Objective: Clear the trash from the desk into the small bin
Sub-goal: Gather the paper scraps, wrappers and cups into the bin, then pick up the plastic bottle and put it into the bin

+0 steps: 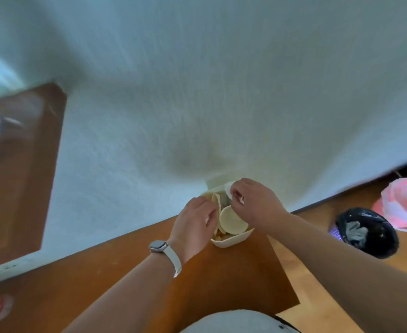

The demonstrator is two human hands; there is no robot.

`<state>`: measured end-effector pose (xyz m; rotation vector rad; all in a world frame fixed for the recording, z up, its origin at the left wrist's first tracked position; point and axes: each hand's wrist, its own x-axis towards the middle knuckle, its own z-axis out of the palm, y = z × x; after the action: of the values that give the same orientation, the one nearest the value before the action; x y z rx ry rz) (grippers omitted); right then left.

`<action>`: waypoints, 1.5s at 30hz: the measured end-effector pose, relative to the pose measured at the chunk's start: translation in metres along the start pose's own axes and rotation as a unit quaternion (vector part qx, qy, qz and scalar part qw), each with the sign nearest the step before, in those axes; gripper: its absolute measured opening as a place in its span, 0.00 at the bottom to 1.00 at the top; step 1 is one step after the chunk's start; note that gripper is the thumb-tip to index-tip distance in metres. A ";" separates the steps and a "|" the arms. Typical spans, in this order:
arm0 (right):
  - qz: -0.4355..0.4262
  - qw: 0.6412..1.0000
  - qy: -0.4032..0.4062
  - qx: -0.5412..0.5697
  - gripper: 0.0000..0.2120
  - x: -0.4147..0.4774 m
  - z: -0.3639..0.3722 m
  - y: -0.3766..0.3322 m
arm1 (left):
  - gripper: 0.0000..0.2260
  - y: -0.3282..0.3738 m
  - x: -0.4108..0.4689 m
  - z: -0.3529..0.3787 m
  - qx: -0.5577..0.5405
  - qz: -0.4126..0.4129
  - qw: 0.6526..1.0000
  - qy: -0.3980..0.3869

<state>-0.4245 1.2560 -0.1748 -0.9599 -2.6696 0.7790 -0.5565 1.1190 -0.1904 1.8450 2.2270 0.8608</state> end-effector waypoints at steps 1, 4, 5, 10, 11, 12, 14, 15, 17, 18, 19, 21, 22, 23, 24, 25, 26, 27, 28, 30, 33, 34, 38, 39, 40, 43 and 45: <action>0.002 1.000 -0.010 -0.001 0.06 0.002 -0.001 0.004 | 0.04 0.001 0.003 0.002 0.002 -0.004 1.000 -0.010; 0.005 0.999 -0.043 0.006 0.08 0.010 0.000 0.013 | 0.07 0.001 0.012 0.005 0.032 -0.016 0.998 -0.047; 0.003 0.999 -0.047 0.011 0.09 0.012 0.002 0.015 | 0.08 0.000 0.014 0.004 0.042 -0.021 0.997 -0.060; -0.007 0.998 -0.053 0.014 0.10 0.021 0.005 0.021 | 0.10 -0.006 0.013 -0.011 0.072 -0.063 0.992 -0.082; -0.013 0.999 -0.052 0.012 0.10 0.022 0.005 0.020 | 0.10 -0.008 0.011 -0.014 0.077 -0.070 0.991 -0.082; -0.022 0.998 -0.050 0.008 0.09 0.021 0.006 0.019 | 0.10 -0.009 0.008 -0.017 0.085 -0.074 0.990 -0.083; -0.044 0.998 -0.049 0.001 0.10 0.019 0.008 0.013 | 0.12 -0.012 -0.001 -0.021 0.104 -0.082 0.987 -0.088; -0.060 0.997 -0.049 -0.002 0.10 0.017 0.010 0.008 | 0.14 -0.013 -0.006 -0.024 0.115 -0.084 0.986 -0.091; -0.100 0.993 -0.061 -0.019 0.13 0.014 0.014 -0.004 | 0.17 -0.017 -0.018 -0.032 0.143 -0.090 0.981 -0.096; -0.123 0.990 -0.068 -0.030 0.15 0.013 0.017 -0.012 | 0.19 -0.018 -0.026 -0.037 0.159 -0.099 0.977 -0.103; -0.147 0.986 -0.071 -0.039 0.16 0.013 0.020 -0.021 | 0.20 -0.020 -0.035 -0.041 0.177 -0.110 0.972 -0.110; -0.187 0.978 -0.082 -0.053 0.19 0.011 0.029 -0.039 | 0.23 -0.025 -0.055 -0.051 0.211 -0.132 0.961 -0.119; -0.201 0.973 -0.093 -0.064 0.21 0.010 0.034 -0.048 | 0.24 -0.028 -0.066 -0.057 0.225 -0.145 0.956 -0.122; -0.213 0.968 -0.104 -0.079 0.23 0.009 0.039 -0.057 | 0.25 -0.032 -0.078 -0.062 0.236 -0.158 0.951 -0.122; -0.226 0.963 -0.112 -0.093 0.24 0.008 0.044 -0.066 | 0.26 -0.037 -0.091 -0.067 0.246 -0.168 0.947 -0.119; -0.239 0.958 -0.116 -0.106 0.25 0.008 0.050 -0.074 | 0.26 -0.042 -0.103 -0.071 0.255 -0.176 0.944 -0.113; -0.250 0.954 -0.121 -0.115 0.26 0.008 0.056 -0.083 | 0.26 -0.048 -0.117 -0.077 0.263 -0.186 0.940 -0.111; -0.260 0.949 -0.127 -0.121 0.27 0.008 0.062 -0.093 | 0.26 -0.053 -0.131 -0.082 0.270 -0.198 0.936 -0.111; -0.268 0.946 -0.134 -0.125 0.27 0.007 0.069 -0.103 | 0.26 -0.060 -0.145 -0.087 0.275 -0.209 0.932 -0.112; -0.274 0.942 -0.143 -0.129 0.27 0.006 0.081 -0.125 | 0.25 -0.072 -0.173 -0.102 0.280 -0.234 0.925 -0.108; -0.287 0.935 -0.150 -0.144 0.27 0.000 0.101 -0.164 | 0.24 -0.094 -0.215 -0.131 0.287 -0.273 0.914 -0.089; -0.297 0.930 -0.157 -0.148 0.28 -0.001 0.109 -0.178 | 0.24 -0.102 -0.229 -0.141 0.289 -0.286 0.910 -0.080; -0.341 0.907 -0.176 -0.172 0.28 -0.006 0.144 -0.230 | 0.24 -0.132 -0.284 -0.177 0.291 -0.347 0.888 -0.077; -0.351 0.901 -0.177 -0.180 0.28 -0.007 0.155 -0.246 | 0.24 -0.140 -0.300 -0.186 0.290 -0.361 0.883 -0.076; -0.358 0.897 -0.178 -0.188 0.28 -0.007 0.162 -0.256 | 0.25 -0.146 -0.310 -0.193 0.289 -0.371 0.879 -0.073; -0.371 0.887 -0.187 -0.201 0.28 -0.007 0.190 -0.296 | 0.25 -0.167 -0.344 -0.212 0.284 -0.402 0.868 -0.060; -0.363 0.886 -0.201 -0.207 0.29 -0.006 0.211 -0.322 | 0.25 -0.183 -0.367 -0.221 0.281 -0.418 0.862 -0.055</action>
<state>-0.6656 0.9556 -0.1783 0.2363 -3.2528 0.2487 -0.7203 0.6833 -0.1916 0.7677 2.9601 -0.0643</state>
